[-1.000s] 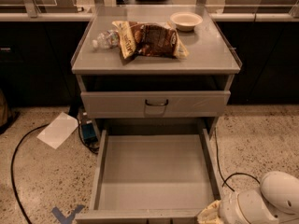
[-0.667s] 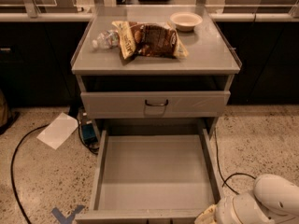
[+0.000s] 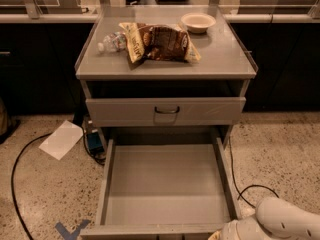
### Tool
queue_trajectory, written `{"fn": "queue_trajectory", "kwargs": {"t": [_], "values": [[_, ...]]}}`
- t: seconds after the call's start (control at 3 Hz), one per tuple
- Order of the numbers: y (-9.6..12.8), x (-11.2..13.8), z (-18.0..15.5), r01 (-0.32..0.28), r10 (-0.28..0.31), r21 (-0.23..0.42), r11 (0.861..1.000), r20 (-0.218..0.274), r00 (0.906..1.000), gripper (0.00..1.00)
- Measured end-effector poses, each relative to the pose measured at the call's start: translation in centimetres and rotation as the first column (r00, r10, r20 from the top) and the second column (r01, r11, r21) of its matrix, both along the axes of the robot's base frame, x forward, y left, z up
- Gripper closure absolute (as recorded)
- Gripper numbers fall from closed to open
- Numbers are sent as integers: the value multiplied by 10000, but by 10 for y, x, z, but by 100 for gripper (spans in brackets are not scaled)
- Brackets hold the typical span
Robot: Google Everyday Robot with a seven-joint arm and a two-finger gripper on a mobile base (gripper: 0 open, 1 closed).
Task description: Close middle drawer
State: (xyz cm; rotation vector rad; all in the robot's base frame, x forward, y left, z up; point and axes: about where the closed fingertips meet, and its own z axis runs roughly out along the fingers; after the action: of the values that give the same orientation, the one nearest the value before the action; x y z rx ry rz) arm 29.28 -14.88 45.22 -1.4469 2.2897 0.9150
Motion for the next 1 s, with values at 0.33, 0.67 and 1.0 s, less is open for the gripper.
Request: {"fn": "queue_trajectory", "kwargs": {"t": [0.33,0.67,1.0], "values": [[15,0,-17,-125,123,222,9997,108,9999,100],[29,11,-31,-288,288,-8,9996,802,9964,100],[29,11,-31,-288,288,-8,9996,804,9963,100]]}}
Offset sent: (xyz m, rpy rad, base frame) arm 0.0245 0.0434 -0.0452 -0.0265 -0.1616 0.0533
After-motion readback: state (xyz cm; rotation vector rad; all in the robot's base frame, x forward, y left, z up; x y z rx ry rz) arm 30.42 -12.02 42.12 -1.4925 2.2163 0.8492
